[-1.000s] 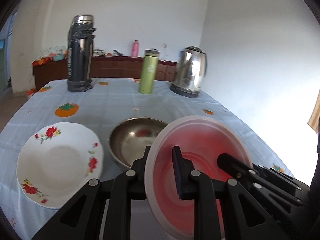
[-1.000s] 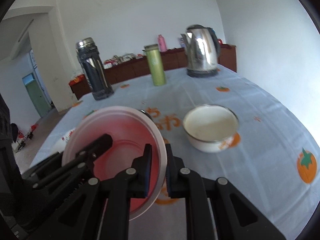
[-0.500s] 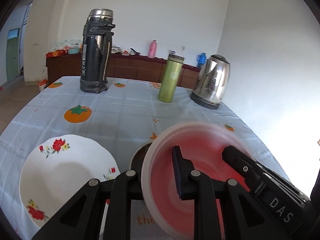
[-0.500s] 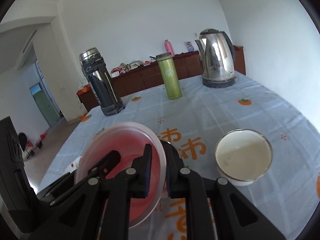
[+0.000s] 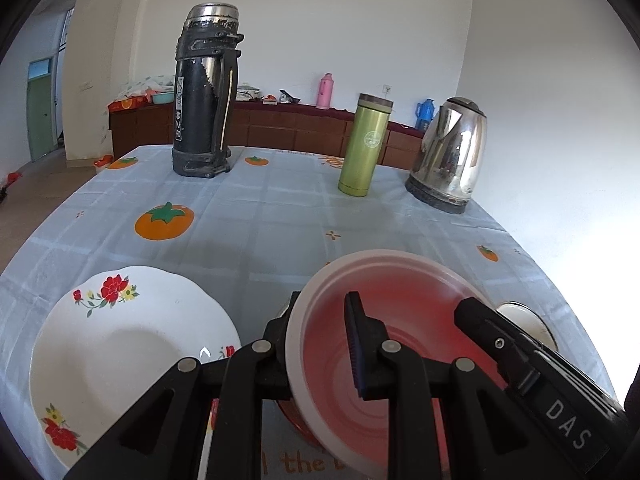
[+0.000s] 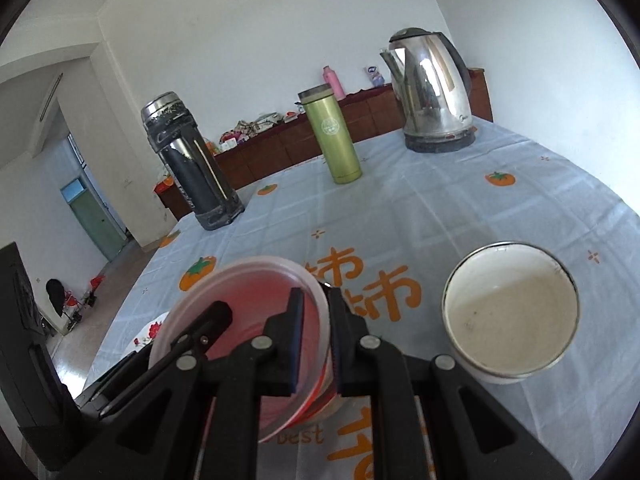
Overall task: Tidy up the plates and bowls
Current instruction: 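Carry the pink bowl over the stainless steel bowl and lower it inside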
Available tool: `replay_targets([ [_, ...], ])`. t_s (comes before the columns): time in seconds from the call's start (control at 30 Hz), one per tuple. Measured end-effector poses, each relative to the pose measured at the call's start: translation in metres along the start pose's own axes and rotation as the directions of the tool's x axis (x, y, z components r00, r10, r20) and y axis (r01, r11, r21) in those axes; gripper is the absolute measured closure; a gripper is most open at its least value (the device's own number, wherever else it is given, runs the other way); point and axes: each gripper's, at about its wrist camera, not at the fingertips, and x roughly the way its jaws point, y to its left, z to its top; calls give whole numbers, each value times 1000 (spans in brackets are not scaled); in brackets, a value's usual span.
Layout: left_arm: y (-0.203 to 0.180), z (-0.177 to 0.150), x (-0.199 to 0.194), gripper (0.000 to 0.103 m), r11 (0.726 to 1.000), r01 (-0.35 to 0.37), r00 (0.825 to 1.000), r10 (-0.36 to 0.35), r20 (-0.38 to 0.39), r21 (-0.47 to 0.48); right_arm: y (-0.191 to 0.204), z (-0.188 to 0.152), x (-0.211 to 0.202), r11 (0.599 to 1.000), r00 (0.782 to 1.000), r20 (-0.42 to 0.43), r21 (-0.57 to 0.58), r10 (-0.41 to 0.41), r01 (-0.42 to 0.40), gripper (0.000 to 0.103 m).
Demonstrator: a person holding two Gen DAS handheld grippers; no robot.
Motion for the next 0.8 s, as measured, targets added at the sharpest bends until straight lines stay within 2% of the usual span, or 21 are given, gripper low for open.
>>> replay_targets([
  [0.17, 3, 0, 7, 81, 1000, -13, 1000, 13, -16, -20, 0, -1, 5, 1000, 1000, -1, -13, -10, 10, 91],
  [0.5, -1, -6, 15, 81, 999, -40, 998, 40, -43, 0, -7, -3, 18, 998, 997, -34, -13, -68, 67, 89],
  [0.8, -6, -10, 17, 81, 997, -72, 997, 73, -19, 36, -21, -8, 33, 999, 992, -122, 39, -30, 35, 88],
])
